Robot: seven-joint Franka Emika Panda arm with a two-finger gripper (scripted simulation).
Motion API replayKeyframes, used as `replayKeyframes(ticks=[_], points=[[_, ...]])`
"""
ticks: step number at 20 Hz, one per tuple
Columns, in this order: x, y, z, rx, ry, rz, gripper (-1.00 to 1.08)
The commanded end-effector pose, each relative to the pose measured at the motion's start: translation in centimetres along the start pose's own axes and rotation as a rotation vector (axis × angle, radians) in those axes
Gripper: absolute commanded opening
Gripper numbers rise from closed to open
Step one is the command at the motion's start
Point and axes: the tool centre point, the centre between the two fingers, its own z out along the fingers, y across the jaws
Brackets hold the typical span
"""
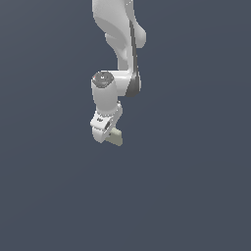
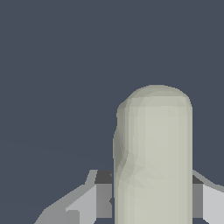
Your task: Pick up the object and move it to a goal position.
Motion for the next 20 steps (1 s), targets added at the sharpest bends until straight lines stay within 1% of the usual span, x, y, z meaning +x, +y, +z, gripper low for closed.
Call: replayKeyframes(ticks=[1,7,11,14,16,20], points=[[0.0,0.0,0.0,0.001,0.0,0.0,-1.0],[0.0,0.2,-0.1,-0.008,0.001,0.003,-1.0],[0.1,1.2,-0.6,-0.042,0.008,0.016,-1.0],[0.1,2.5,-1.3,-0.085,0.016,0.032,-1.0],[0.2,3.5,-2.0,-0.123,0.023,0.047,-1.0],[0.2,6.1,-3.9,-0.219,0.041,0.083,-1.0]])
